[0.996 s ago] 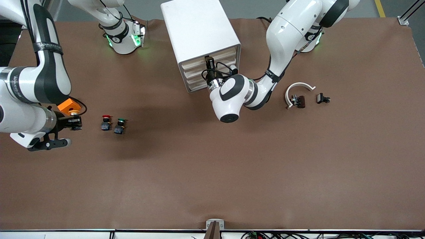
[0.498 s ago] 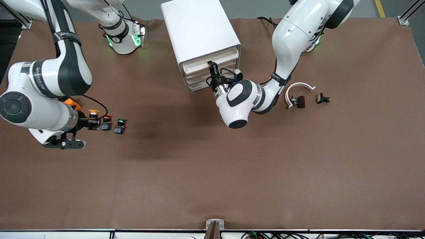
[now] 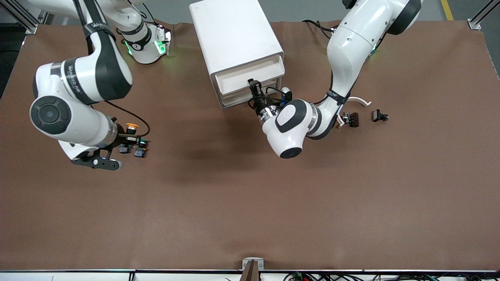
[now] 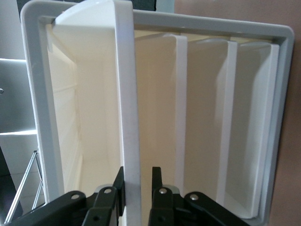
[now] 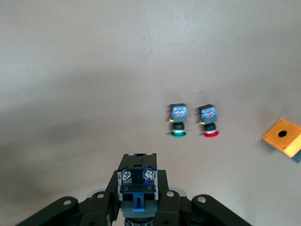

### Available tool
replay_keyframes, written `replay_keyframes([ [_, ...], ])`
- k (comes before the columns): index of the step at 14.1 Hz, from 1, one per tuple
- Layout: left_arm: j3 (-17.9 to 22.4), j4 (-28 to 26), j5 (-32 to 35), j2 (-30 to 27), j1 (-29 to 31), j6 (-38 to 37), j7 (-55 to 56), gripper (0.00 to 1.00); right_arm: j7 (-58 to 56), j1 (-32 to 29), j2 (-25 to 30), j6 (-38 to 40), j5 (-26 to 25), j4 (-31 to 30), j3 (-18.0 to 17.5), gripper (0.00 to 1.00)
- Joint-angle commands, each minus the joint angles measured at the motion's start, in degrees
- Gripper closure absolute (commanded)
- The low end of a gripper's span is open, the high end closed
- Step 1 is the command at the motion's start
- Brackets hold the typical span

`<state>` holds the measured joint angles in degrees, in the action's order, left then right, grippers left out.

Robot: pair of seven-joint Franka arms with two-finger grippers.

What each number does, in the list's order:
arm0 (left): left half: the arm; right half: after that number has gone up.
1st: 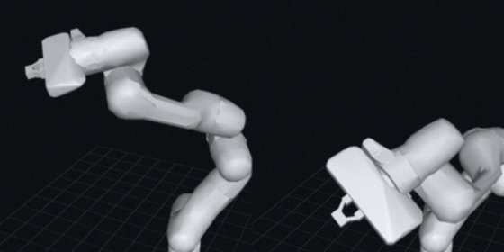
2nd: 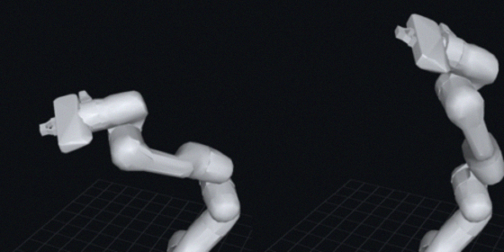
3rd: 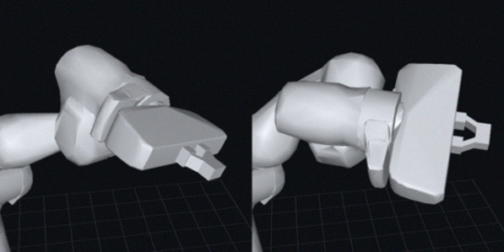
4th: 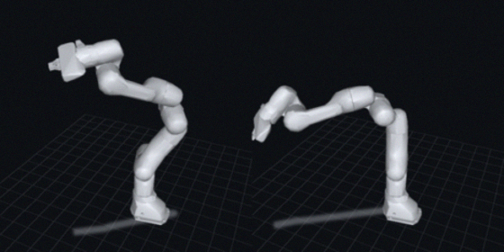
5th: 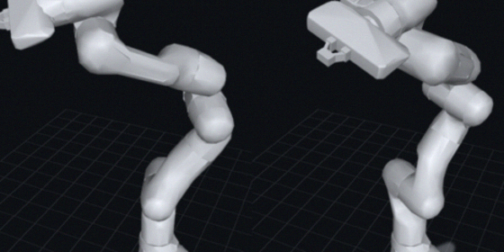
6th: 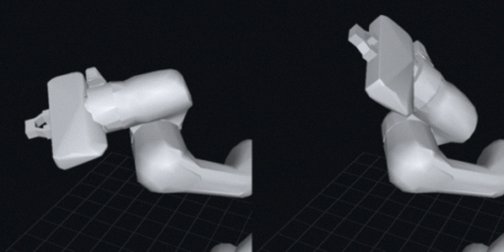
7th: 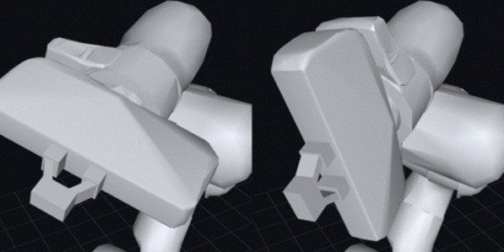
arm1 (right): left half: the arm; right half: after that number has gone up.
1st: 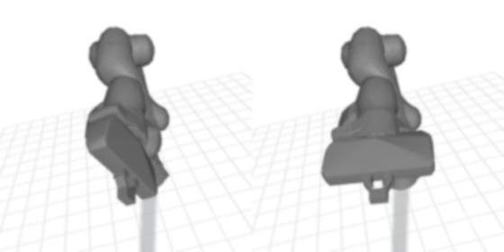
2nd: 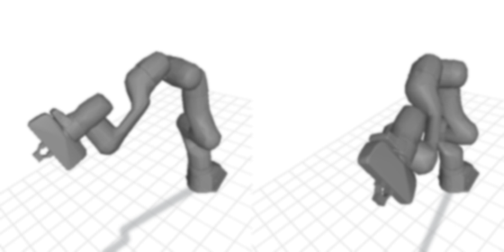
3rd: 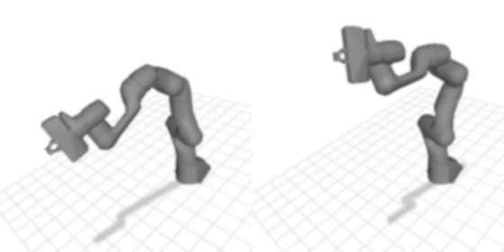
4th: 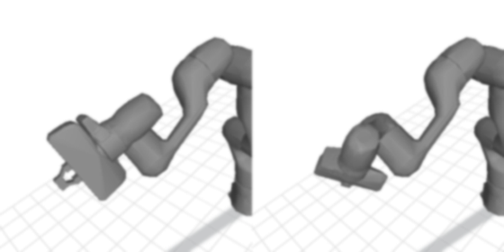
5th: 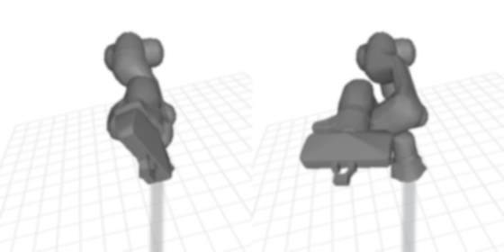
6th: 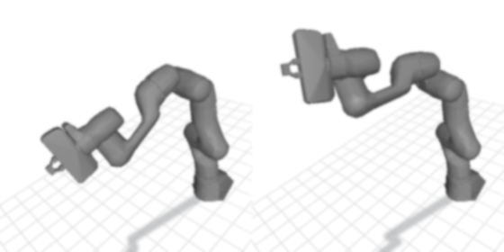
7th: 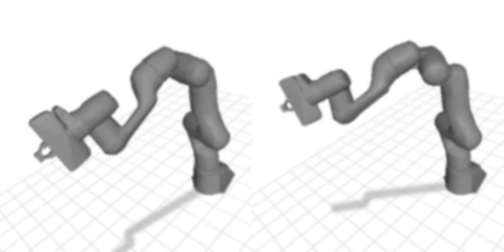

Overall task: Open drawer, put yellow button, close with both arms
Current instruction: 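Carry the yellow button with the right gripper over the open drawer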

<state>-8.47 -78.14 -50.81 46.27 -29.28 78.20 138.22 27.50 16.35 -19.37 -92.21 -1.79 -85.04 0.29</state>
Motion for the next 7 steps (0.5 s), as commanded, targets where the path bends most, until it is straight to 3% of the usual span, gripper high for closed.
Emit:
replay_keyframes([
  [1, 2.75, 1.32, 0.63, 0.22, -0.08, 0.64, -0.15, 0.75, 9.29, 4.82, 0.48, 1.24, 1.51, 0.84, 0.41, 0.98],
  [6, 5.74, 2.46, 0.54, -0.04, 0.27, 0.64, -0.23, 0.72, 23.63, 8.08, 0.48, 1.07, 8.8, 2.15, 0.41, 0.97],
  [7, 5.74, 2.64, 0.54, -0.04, 0.54, 0.64, -0.23, 0.69, 26.7, 9.56, 0.48, 1.07, 10.47, 2.33, 0.5, 0.9],
])
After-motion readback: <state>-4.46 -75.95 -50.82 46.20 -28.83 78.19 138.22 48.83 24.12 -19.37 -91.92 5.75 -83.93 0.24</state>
